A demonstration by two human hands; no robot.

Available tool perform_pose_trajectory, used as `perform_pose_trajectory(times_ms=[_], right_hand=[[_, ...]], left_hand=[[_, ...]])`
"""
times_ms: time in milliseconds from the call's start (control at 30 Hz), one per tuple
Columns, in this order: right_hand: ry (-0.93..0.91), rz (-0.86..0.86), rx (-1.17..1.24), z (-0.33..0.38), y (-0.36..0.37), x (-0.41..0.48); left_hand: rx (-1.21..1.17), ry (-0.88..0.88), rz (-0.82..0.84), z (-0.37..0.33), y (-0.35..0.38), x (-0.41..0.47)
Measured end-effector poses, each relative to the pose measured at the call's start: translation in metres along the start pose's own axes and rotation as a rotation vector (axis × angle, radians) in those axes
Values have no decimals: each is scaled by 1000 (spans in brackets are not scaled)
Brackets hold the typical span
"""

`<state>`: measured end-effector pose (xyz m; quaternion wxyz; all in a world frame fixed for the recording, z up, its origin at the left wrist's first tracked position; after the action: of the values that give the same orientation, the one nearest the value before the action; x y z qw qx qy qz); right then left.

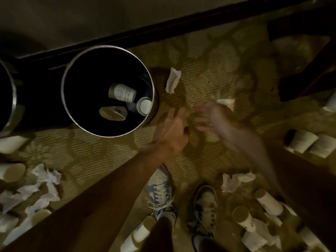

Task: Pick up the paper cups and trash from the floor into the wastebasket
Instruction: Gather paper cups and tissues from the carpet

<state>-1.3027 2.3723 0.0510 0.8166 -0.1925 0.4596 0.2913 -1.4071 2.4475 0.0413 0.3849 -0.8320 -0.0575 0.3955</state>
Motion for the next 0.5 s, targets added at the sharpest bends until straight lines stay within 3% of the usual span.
perform_pose_trajectory(times_ms=[133, 233, 400, 500], right_hand=[[-82, 142, 47, -24, 0, 63], [-68, 139, 60, -33, 5, 114], [-139, 232, 51, -38, 14, 183], [-153, 260, 105, -36, 22, 205]], left_hand=[[-71, -53, -26, 31, 54, 72], [-158, -66, -84, 46, 77, 122], [-255, -54, -318, 63, 94, 177], [-227, -85, -358, 75, 100, 192]])
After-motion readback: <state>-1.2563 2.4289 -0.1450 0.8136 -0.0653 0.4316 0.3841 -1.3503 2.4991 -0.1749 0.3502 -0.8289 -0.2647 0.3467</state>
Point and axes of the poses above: each hand's wrist, its own x-axis towards the middle knuckle, its own y-axis out of the palm, z = x × y, the point moved 5 cm from there along x, towards the middle knuckle, and after that the axes turned 13 degrees about x, right-handed, at the moved point
